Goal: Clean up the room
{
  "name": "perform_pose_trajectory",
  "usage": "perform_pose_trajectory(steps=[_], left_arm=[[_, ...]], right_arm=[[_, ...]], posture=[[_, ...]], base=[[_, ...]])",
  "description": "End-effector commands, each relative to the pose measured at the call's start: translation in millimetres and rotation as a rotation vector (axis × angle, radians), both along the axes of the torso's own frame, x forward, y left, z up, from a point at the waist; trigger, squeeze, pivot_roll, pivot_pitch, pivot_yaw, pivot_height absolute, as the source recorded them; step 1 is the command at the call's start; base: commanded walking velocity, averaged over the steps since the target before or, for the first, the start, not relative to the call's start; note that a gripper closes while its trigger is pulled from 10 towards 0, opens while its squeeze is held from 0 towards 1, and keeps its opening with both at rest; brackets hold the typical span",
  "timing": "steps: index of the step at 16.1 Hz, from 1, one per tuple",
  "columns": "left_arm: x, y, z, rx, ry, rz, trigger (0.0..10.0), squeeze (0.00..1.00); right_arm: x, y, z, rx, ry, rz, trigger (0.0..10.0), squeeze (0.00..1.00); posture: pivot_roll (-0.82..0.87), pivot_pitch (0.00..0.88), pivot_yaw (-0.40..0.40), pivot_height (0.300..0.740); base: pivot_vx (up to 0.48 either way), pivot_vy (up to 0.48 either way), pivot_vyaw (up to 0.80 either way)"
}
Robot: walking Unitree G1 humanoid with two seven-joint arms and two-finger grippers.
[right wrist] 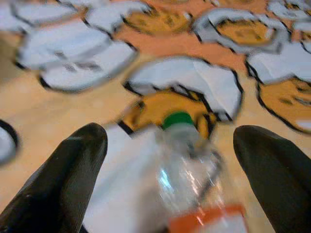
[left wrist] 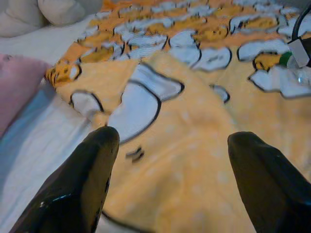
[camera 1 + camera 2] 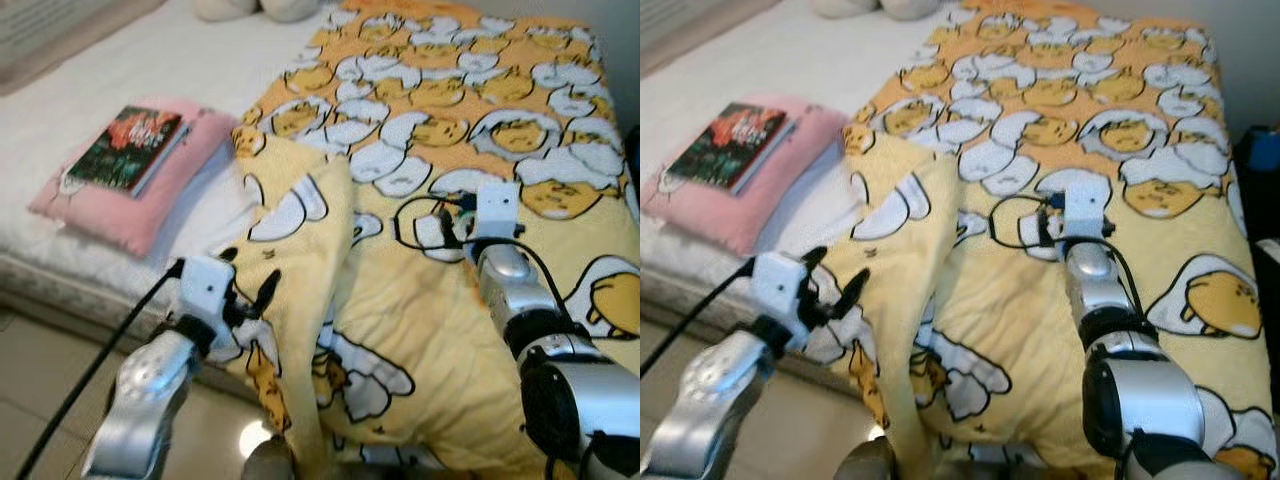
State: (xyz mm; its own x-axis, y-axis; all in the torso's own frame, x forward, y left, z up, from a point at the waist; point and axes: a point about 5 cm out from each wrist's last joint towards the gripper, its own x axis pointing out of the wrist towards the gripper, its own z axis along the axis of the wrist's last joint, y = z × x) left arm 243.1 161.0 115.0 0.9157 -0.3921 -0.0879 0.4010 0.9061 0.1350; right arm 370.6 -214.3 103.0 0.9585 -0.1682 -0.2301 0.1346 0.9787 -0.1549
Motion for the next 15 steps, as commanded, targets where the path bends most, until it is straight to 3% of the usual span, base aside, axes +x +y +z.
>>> perform_pose_trajectory(steps=[1, 3, 4, 5, 9, 13, 14, 15], left_arm=[[-3.2, 4.0, 2.9, 0.006, 0.004, 0.001, 10.0, 0.0], [-12.0, -1.9, 3.8, 0.013, 0.028, -0.061, 10.0, 0.0], [-29.8, -19.6, -2.3, 0.082, 0.08, -0.229, 10.0, 0.0], [-37.9, -27.0, -4.4, 0.099, 0.105, -0.303, 10.0, 0.0], [-43.9, -43.8, 5.1, 0.092, 0.098, -0.434, 10.0, 0.0], [-47.6, -62.8, 30.4, 0.036, 0.076, -0.583, 10.0, 0.0], [-50.2, -69.6, 39.1, 0.009, 0.062, -0.632, 10.0, 0.0], [-50.8, -72.5, 43.4, -0.005, 0.055, -0.647, 10.0, 0.0]], right_arm=[[1.8, -2.5, 4.1, -0.016, -0.011, -0.02, 10.0, 0.0], [-1.4, -12.2, 1.3, -0.026, 0.003, -0.068, 10.0, 0.0], [-6.5, -20.1, -5.4, 0.001, 0.029, -0.104, 10.0, 0.0], [-8.6, -23.0, -8.2, 0.027, 0.038, -0.12, 10.0, 0.0], [-13.3, -26.1, -17.5, 0.146, 0.09, -0.144, 10.0, 0.0], [-15.8, -14.6, -28.7, 0.19, 0.176, -0.077, 10.0, 0.0], [-18.1, -13.5, -33.2, 0.21, 0.206, -0.082, 7.9, 0.0], [-19.3, -13.1, -35.4, 0.222, 0.219, -0.084, 7.9, 0.0]], posture=[[0.29, 0.205, 0.082, 0.74], [0.29, 0.208, 0.086, 0.74], [0.29, 0.212, 0.093, 0.74], [0.29, 0.213, 0.093, 0.74], [0.28, 0.22, 0.098, 0.74], [0.27, 0.216, 0.089, 0.74], [0.27, 0.213, 0.086, 0.74], [0.27, 0.213, 0.086, 0.74]], base=[[0.0, 0.0, 0.0], [0.0, 0.0, 0.0], [0.0, 0.0, 0.0], [0.0, 0.0, 0.0], [0.0, 0.0, 0.0], [0.0, 0.0, 0.0], [0.0, 0.0, 0.0], [0.0, 0.0, 0.0]])
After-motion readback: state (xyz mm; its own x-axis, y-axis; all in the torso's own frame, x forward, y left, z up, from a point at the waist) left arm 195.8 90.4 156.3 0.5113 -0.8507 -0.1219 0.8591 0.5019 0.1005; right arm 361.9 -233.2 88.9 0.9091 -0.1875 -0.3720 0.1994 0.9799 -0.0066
